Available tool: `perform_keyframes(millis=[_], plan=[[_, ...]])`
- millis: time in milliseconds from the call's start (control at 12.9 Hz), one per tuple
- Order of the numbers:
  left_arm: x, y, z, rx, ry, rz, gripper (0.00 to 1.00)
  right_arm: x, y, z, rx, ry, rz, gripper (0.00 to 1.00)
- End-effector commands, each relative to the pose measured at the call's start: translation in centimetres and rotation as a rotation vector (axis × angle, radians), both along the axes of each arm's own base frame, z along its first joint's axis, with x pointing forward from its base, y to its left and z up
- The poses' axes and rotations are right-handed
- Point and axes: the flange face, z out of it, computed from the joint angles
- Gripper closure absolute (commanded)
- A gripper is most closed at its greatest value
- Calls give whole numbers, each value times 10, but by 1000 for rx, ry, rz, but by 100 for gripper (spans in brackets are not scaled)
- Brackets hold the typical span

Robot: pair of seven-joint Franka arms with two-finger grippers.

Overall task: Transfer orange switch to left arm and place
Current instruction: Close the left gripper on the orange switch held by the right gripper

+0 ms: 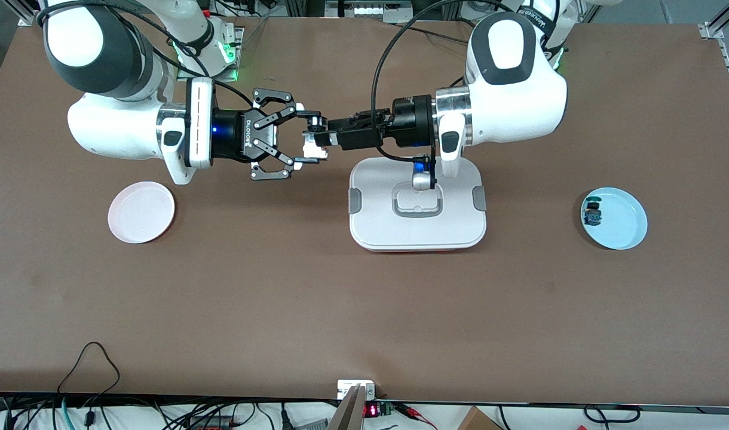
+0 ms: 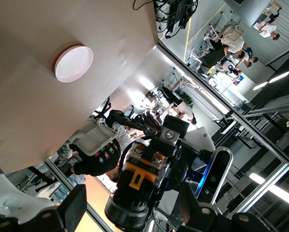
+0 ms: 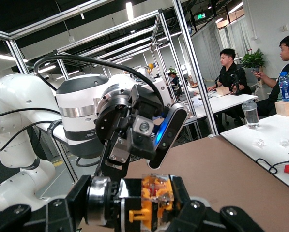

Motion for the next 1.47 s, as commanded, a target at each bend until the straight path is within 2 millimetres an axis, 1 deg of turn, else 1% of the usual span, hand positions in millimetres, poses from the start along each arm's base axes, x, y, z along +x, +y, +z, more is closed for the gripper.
perform_keyframes(millis=[0,78,155,233,310,388,465,543,698,931,1008,1086,1163,1241,1396], plan=[[13,-7,1,-26,0,30,15,-1,0,0,16,-16,0,99],[11,-10,2,-28,-2,27,16,-1,0,0,15,-17,0,99],[12,-10,0,-25,-4,26,21,-1,0,0,15,-26,1,99],[13,-10,0,-25,-8,27,29,-1,-1,0,15,-41,1,99],[13,-10,0,-24,-12,25,43,-1,-1,0,15,-47,1,99],[13,-9,1,-22,-16,25,55,-1,-1,0,15,-47,1,99],[14,-7,0,-16,-22,22,66,-1,-1,0,15,-47,1,99],[14,-7,1,-16,-35,20,80,-1,-1,0,15,-47,2,99],[13,-7,2,-16,-49,15,100,-1,-1,0,15,-47,2,99],[16,-2,3,-19,-46,19,100,-2,0,-1,17,-47,8,99],[19,3,4,-18,-48,25,100,-2,0,-2,16,-44,8,92],[20,6,5,-20,-47,23,100,-3,0,-3,15,-41,8,33],[23,11,5,-22,-46,16,100,-4,-1,-2,13,-42,6,0],[28,21,6,-28,-43,14,100,-4,-1,-3,15,-36,8,0],[33,35,9,-42,-37,-13,100,-4,0,-5,16,-33,10,0]])
